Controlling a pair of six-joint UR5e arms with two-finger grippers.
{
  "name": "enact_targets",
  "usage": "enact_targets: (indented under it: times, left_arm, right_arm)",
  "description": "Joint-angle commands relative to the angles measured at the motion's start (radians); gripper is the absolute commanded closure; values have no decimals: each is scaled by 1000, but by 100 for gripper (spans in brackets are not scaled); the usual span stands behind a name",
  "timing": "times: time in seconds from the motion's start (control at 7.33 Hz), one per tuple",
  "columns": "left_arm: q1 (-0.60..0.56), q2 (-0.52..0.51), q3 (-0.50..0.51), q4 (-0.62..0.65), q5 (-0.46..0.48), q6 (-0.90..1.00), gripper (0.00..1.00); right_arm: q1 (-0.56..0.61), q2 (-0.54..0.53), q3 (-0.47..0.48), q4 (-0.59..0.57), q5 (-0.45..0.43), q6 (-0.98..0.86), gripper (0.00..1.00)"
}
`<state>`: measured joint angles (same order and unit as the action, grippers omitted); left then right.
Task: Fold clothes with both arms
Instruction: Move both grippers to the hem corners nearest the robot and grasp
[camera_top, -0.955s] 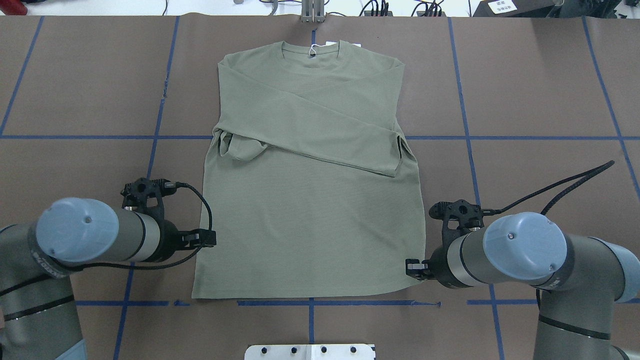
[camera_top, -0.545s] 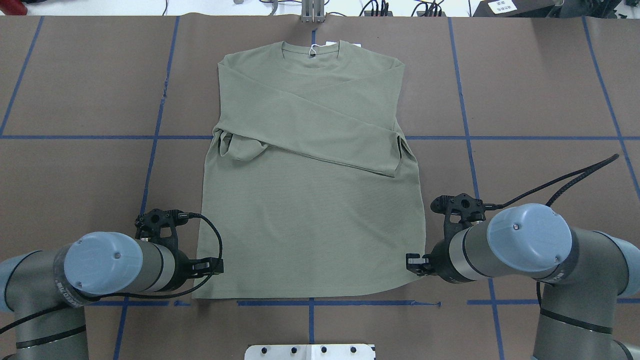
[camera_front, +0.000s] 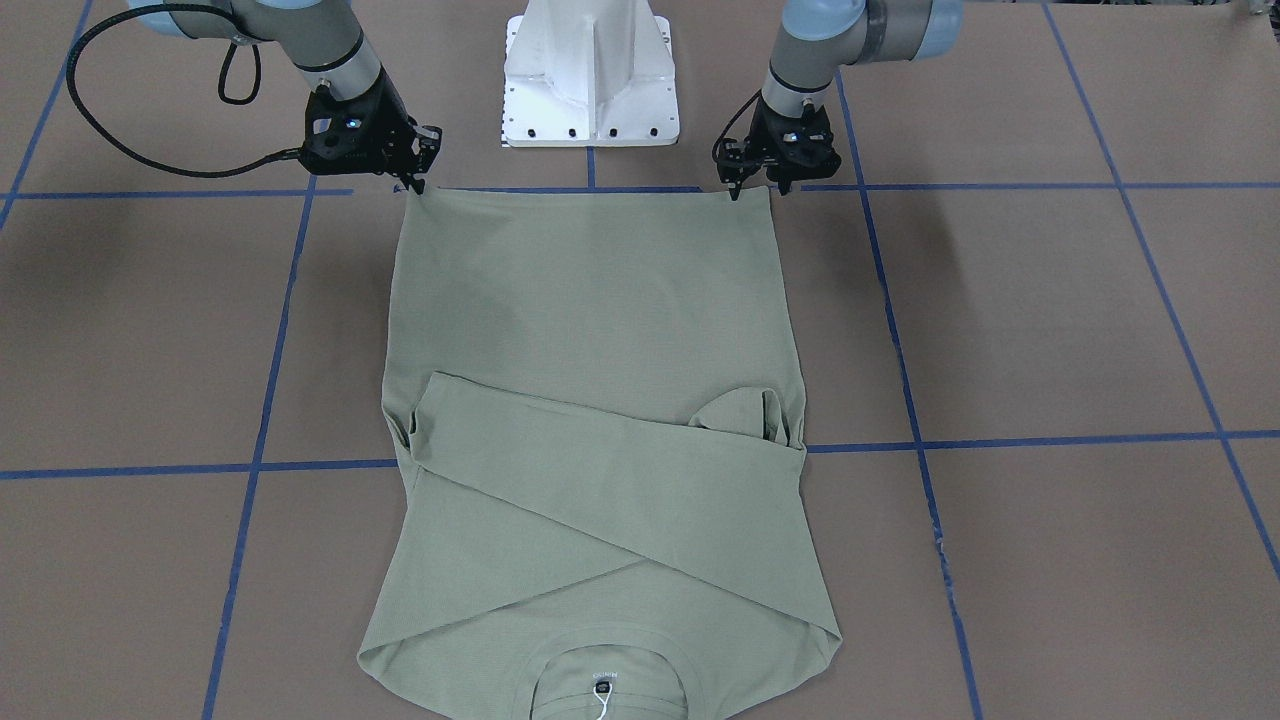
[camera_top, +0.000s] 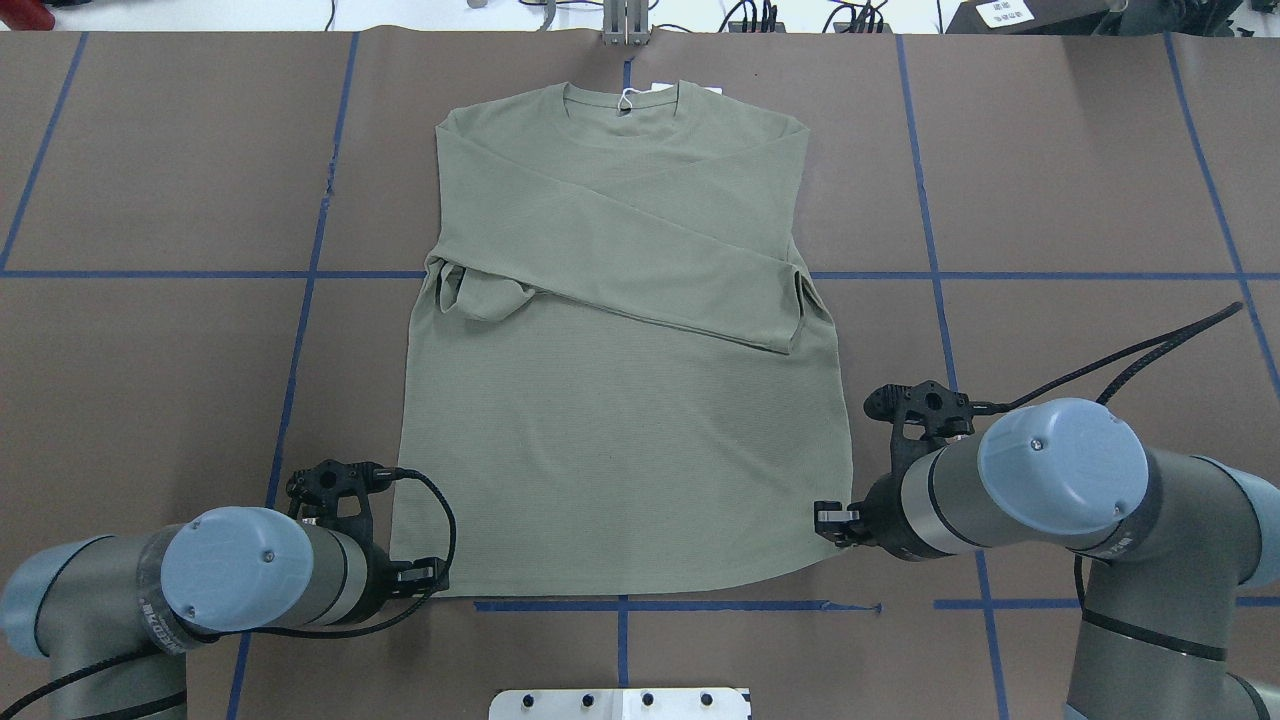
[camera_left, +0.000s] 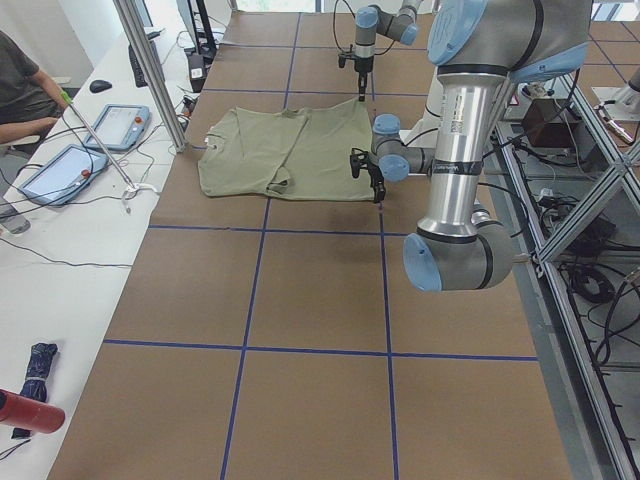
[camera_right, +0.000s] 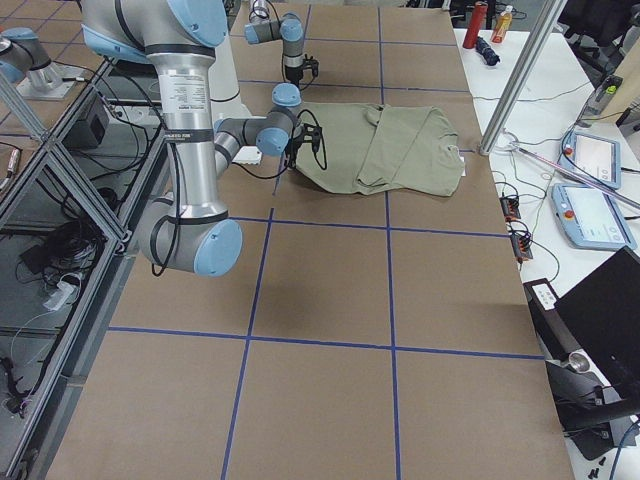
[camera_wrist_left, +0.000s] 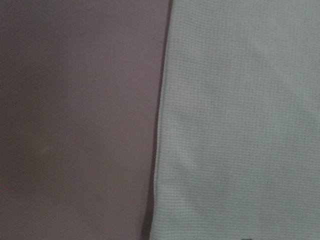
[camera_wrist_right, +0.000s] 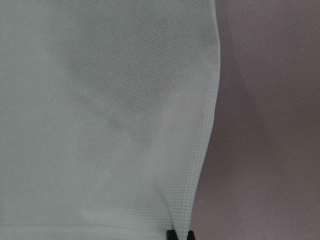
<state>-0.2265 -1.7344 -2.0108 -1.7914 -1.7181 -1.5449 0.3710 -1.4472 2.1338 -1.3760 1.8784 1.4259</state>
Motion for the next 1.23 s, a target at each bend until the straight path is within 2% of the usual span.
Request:
enact_targets:
  times: [0.0,0.27,0.41,0.68,0.82,0.95,1.09]
  left_arm:
    - [-7,-1,6,9,0,0,41]
    - [-17,-2,1,36,0,0,41]
    - [-17,-5,0,50,-1,0,46]
    - [-16,-14,6,50,0,-1,76]
    - [-14,-16,10,50,-1,-1,79]
    - [-16,-23,12,50,-1,-1,86]
    - [-16,-33,11,50,-3,0,100]
  right_arm:
    - [20,-2,0,0,28,-7,100]
    - [28,-2,0,0,38,-8,100]
    - [29,-2,0,0,39,-8,100]
    - [31,-4,0,0,39,-10,100]
    - [32,-4,0,0,39,-10,100]
    - [34,-4,0,0,39,-10,100]
    - [35,-4,0,0,39,-10,100]
